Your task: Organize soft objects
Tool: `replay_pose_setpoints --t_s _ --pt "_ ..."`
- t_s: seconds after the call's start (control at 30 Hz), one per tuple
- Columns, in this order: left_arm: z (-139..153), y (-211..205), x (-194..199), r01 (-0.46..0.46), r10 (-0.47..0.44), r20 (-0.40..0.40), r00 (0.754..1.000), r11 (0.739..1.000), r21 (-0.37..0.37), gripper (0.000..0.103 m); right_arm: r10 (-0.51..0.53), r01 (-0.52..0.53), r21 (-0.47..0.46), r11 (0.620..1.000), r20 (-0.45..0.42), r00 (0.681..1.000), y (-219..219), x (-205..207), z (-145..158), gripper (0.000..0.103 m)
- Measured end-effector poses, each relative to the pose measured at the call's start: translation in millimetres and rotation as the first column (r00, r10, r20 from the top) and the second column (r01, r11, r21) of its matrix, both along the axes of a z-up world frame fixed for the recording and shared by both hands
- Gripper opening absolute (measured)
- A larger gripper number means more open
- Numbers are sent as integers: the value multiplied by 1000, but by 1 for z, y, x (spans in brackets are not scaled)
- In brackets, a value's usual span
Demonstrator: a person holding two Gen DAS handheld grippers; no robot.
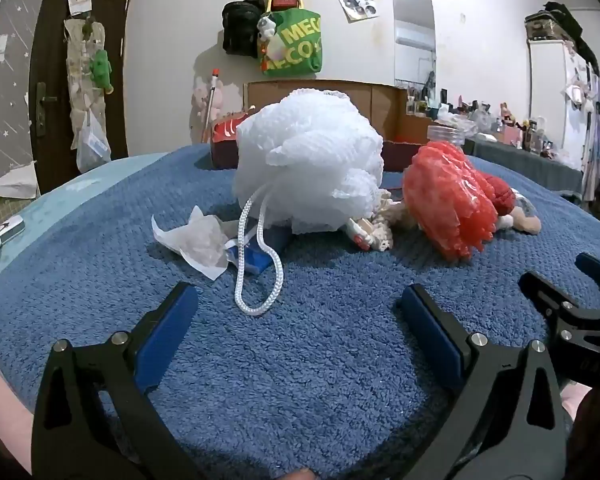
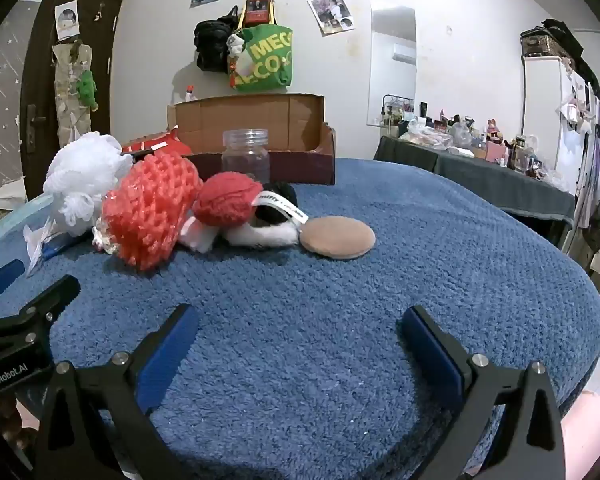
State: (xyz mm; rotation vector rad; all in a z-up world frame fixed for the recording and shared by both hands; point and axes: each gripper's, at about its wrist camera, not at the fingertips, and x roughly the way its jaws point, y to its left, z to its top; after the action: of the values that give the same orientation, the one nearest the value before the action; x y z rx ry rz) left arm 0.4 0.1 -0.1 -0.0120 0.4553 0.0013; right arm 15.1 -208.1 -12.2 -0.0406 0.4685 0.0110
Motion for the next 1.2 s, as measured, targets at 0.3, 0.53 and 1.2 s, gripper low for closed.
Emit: replay_pose_setpoints --t_s 0.3,0.53,1.2 --pt "0 0 0 0 0 2 1000 1000 2 103 0 0 -5 1000 -1 1000 0 0 0 103" --pt "0 0 0 0 0 0 1000 1000 1 103 0 0 -6 1000 -2 1000 1 0 0 103" --pt "0 0 0 0 0 -4 1000 1000 1 103 0 0 -9 1000 -6 1000 1 1 0 103"
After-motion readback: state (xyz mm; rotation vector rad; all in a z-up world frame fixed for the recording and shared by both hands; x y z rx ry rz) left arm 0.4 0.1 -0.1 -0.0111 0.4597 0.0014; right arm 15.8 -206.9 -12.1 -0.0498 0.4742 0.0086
